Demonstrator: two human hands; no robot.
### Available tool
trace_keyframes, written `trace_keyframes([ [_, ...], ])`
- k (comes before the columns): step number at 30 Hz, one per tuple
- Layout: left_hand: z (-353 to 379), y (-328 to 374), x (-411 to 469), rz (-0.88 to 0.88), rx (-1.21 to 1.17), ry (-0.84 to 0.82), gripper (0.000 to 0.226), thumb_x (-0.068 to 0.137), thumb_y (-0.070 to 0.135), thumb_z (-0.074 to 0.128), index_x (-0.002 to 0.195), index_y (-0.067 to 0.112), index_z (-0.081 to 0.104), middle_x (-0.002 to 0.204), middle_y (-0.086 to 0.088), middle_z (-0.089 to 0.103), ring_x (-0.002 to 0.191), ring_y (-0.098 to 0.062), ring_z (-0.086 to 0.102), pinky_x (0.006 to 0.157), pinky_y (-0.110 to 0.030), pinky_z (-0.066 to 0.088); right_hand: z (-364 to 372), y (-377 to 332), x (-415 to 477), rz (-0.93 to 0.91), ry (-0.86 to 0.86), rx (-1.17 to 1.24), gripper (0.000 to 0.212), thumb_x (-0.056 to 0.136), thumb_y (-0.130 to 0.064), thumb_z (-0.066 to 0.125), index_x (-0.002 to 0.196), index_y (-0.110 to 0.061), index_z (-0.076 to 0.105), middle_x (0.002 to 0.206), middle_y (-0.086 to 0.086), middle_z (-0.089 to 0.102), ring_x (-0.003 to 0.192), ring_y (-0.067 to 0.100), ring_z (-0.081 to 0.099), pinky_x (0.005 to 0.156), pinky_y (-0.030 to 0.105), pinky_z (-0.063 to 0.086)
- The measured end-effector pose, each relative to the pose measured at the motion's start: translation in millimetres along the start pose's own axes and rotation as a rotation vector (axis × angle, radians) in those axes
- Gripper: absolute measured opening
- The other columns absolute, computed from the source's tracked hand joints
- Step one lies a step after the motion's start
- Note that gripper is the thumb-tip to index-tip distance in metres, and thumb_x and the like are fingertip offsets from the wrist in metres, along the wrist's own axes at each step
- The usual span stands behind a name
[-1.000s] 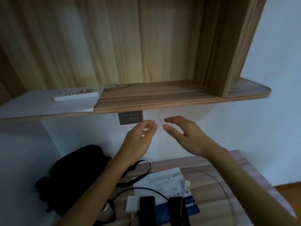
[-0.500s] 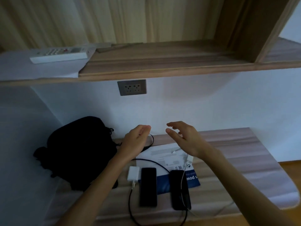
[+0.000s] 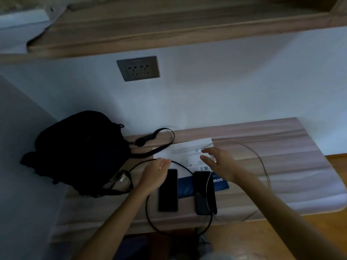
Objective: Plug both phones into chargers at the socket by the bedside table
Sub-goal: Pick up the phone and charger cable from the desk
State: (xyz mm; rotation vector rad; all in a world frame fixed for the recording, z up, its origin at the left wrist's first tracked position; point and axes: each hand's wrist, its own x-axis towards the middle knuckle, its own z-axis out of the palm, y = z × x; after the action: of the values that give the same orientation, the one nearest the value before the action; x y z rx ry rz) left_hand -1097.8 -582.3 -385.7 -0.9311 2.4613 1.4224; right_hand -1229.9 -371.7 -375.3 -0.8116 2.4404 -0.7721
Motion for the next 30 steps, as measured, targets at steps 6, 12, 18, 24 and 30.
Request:
trace_keyframes([
  [6,28,-30,-9,-0.111,0.024,-0.055,0.041,0.105,0.045,0.040,0.080,0.017,0.056,0.085,-0.004,0.064,0.083,-0.017,0.061,0.071,-0.029,0.042,35,28,-6,0.077,-0.076,-0.010,0.039,0.101,-0.030,0.055,0.133,-0.007,0.060,0.135,0.014,0.060,0.119,0.029,0.058,0.097,0.032,0.044],
  [12,45,-45,-11,-0.138,0.083,-0.104,0.038,0.106,0.043,0.040,0.092,0.013,0.059,0.086,0.001,0.061,0.086,-0.017,0.060,0.075,-0.030,0.044,77,44,-20,0.123,-0.191,0.018,0.041,0.101,-0.029,0.055,0.136,-0.007,0.056,0.133,0.012,0.058,0.122,0.027,0.056,0.100,0.028,0.041],
  [18,71,-52,-17,-0.154,0.128,-0.174,0.039,0.107,0.040,0.041,0.123,0.011,0.062,0.121,-0.005,0.067,0.113,-0.019,0.061,0.091,-0.029,0.047,100,64,-30,0.258,-0.082,0.007,0.035,0.100,-0.016,0.052,0.133,-0.005,0.057,0.130,0.018,0.056,0.120,0.034,0.055,0.101,0.038,0.043],
  [24,107,-40,-23,-0.181,0.044,-0.231,0.040,0.107,0.035,0.044,0.120,0.003,0.063,0.124,-0.016,0.066,0.116,-0.028,0.060,0.092,-0.031,0.045,110,74,-43,0.346,-0.120,0.003,0.041,0.097,-0.021,0.057,0.134,-0.005,0.049,0.130,0.018,0.051,0.113,0.036,0.057,0.095,0.042,0.048],
  [30,133,-27,-16,-0.160,0.006,-0.241,0.035,0.107,0.033,0.043,0.124,0.010,0.063,0.123,-0.012,0.067,0.104,-0.018,0.060,0.081,-0.026,0.043,119,73,-48,0.405,0.015,0.204,0.045,0.090,-0.002,0.058,0.134,0.003,0.046,0.127,0.023,0.057,0.114,0.038,0.057,0.094,0.041,0.047],
])
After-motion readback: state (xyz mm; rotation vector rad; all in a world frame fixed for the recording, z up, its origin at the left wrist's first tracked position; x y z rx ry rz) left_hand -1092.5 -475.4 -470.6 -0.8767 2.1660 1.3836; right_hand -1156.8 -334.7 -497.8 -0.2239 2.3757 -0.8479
